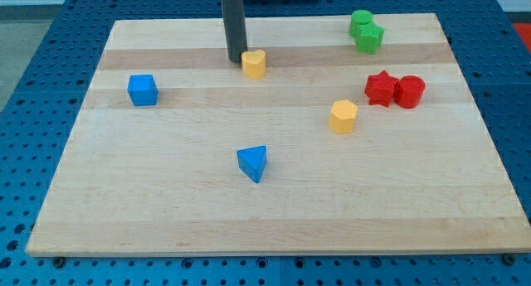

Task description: Push the yellow hexagon below the red circle

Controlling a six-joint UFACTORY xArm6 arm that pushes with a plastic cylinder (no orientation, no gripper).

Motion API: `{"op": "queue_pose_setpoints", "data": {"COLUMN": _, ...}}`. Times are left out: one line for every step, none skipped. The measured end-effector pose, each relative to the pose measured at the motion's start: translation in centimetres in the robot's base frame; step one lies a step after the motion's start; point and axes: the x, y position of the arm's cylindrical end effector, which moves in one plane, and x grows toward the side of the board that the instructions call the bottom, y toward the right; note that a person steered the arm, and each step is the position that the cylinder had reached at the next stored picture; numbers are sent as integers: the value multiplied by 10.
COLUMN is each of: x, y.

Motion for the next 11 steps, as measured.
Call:
{"op": "queue_pose_setpoints", "data": {"x": 18, "y": 11}}
{"op": "queue_pose_setpoints", "data": {"x": 21, "y": 13}}
{"op": "queue_pose_setpoints", "data": {"x": 21, "y": 17}}
{"op": "queue_pose_setpoints", "data": {"x": 38, "y": 0}}
{"op": "queue_pose_setpoints", "data": {"x": 96, "y": 17}}
{"op": "queue_pose_setpoints", "data": {"x": 130, "y": 33}}
{"op": "queue_pose_setpoints", "data": {"x": 130, "y": 92}}
{"op": "queue_pose_setpoints", "data": {"x": 130, "y": 131}}
{"op": "queue_pose_setpoints", "data": {"x": 127, "y": 169}}
{"op": "queue_pose_setpoints", "data": {"x": 127, "y": 188}}
{"op": "queue_pose_setpoints", "data": {"x": 127, "y": 209}}
